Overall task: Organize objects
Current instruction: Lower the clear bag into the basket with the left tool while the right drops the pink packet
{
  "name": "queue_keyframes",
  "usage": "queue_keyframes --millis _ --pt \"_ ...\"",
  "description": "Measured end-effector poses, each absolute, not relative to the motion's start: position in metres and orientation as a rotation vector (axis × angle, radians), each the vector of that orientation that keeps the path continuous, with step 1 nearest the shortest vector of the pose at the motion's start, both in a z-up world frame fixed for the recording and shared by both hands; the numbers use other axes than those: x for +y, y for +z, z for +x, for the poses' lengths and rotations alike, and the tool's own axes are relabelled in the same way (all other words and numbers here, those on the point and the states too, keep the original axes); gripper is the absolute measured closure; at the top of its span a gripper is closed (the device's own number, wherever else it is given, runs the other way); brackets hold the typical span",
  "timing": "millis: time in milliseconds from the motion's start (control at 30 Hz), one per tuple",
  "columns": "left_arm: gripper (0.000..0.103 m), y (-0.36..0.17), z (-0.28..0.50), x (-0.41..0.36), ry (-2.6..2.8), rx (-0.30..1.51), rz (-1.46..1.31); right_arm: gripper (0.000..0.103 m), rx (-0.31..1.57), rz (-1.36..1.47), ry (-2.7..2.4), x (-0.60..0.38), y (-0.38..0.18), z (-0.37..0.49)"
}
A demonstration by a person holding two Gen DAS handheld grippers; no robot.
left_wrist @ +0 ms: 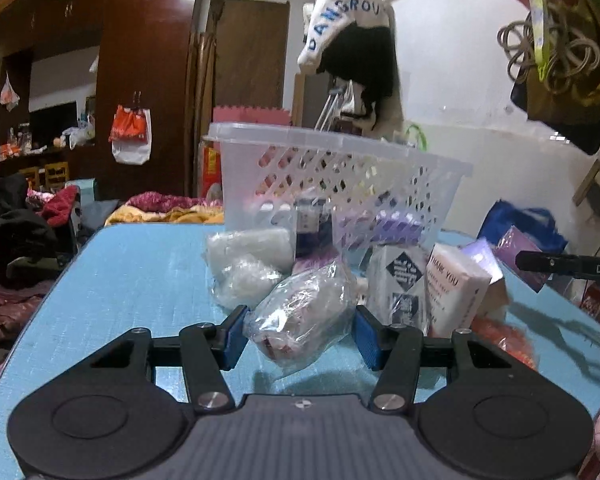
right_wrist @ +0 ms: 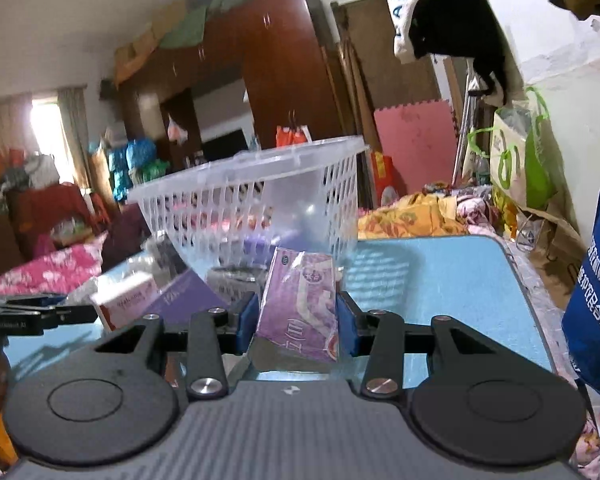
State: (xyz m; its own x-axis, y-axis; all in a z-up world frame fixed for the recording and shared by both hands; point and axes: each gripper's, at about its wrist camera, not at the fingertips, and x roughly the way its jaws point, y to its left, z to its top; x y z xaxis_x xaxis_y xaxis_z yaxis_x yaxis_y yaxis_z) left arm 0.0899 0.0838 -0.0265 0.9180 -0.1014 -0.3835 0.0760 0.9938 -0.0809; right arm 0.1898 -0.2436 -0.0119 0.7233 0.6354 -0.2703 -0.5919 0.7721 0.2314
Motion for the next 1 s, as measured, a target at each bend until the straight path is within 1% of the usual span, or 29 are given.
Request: queue_keyframes --millis 133,200,300,433,500,600,767,800,833,867,900,933,967,1000 --pt "0.044 -0.016 0.084 0.088 -0.076 0.335 -0.108 0.058 0.275 0.13 0.627 -0.246 -0.007 0.182" --pt "0.044 -0.002 0.087 0.093 -0.062 0.314 -0.141 0.058 0.238 0.141 0.604 -0.246 0.003 0.18" --pt "0.044 0.029 0.098 0.094 -0.065 0.275 -0.138 0.058 0.184 0.114 0.619 -0.238 0.038 0.181" --pt "0.044 0.073 0.137 0.089 -0.102 0.272 -0.152 0.058 0.142 0.025 0.644 -0.207 0.091 0.195" --pt "0.044 0.09 0.163 0.083 -0.095 0.285 -0.155 0.057 0.158 -0.007 0.676 -0.187 0.112 0.211" --pt "0.044 0.104 0.208 0.072 -0.07 0.327 -0.146 0.057 0.253 -0.032 0.725 -0.157 0.125 0.247" --pt "0.043 0.096 0.258 0.071 -0.038 0.419 -0.18 0.056 0.34 -0.144 0.667 -0.113 0.111 0.288" --pt "0.038 0.093 0.265 0.071 -0.044 0.437 -0.171 0.054 0.336 -0.152 0.662 -0.109 0.108 0.291" --pt "0.033 0.09 0.269 0.07 -0.047 0.447 -0.161 0.04 0.333 -0.16 0.649 -0.105 0.105 0.292" --pt "0.026 0.088 0.27 0.07 -0.04 0.45 -0.155 0.031 0.337 -0.164 0.635 -0.104 0.104 0.292" --pt "0.024 0.085 0.269 0.071 -0.021 0.452 -0.156 0.017 0.327 -0.161 0.63 -0.105 0.103 0.29" --pt "0.024 0.085 0.265 0.073 -0.013 0.445 -0.163 0.012 0.319 -0.155 0.636 -0.108 0.104 0.286" --pt "0.024 0.086 0.258 0.075 -0.014 0.428 -0.171 0.011 0.31 -0.149 0.648 -0.114 0.103 0.278" --pt "0.024 0.086 0.246 0.077 -0.024 0.405 -0.176 0.007 0.3 -0.145 0.654 -0.122 0.104 0.269"
